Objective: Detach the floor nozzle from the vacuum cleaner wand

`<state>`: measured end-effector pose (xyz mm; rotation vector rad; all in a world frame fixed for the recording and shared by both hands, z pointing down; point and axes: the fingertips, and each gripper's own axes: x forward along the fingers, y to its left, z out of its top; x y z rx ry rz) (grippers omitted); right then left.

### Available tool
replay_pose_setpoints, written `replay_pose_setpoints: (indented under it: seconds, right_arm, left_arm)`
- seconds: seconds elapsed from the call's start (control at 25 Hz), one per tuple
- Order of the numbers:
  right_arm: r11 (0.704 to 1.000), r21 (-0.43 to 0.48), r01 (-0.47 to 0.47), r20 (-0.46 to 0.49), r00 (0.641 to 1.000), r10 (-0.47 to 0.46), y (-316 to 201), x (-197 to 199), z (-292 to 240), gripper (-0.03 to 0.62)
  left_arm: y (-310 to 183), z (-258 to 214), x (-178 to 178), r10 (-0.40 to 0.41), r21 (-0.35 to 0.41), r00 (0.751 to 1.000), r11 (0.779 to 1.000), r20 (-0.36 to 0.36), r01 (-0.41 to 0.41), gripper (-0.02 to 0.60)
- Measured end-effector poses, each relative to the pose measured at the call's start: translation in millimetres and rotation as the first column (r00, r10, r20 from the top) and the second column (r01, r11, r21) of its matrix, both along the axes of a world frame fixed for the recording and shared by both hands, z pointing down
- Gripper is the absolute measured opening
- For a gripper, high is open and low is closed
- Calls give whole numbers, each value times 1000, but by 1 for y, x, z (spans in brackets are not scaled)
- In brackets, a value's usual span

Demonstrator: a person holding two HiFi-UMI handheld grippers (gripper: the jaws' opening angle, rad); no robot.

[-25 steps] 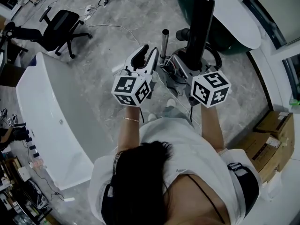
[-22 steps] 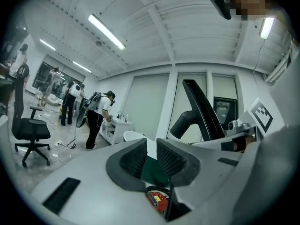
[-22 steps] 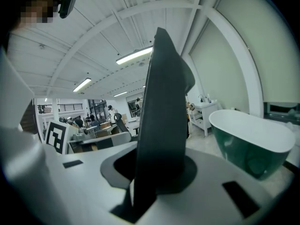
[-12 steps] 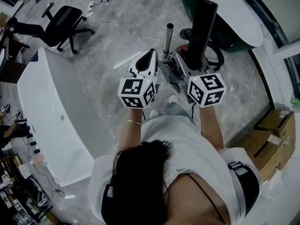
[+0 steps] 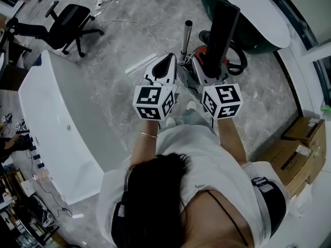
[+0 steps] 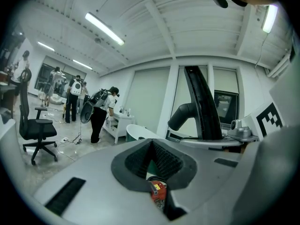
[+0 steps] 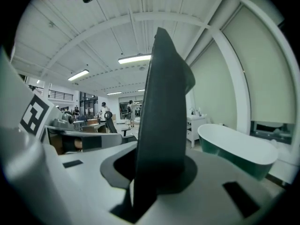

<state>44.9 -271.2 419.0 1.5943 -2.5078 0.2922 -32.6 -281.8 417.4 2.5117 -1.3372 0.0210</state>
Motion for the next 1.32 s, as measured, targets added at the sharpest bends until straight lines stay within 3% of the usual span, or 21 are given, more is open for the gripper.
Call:
replay_pose_setpoints:
  seconds: [0.48, 0.84, 1.32]
  right_arm:
    - [998, -37, -49, 10, 999, 49, 12, -3, 20, 87]
    - [998, -48, -42, -25, 999, 40, 15, -5, 30, 87]
    - [997, -75, -31, -24, 999, 29, 13, -8, 34, 87]
  left_arm:
    - [14, 17, -3, 19, -40, 1000, 999, 22, -18, 3]
    - [12, 25, -4, 9, -32, 996, 999, 87, -6, 3]
    - [15, 40, 6, 39, -59, 995, 998, 96, -33, 3]
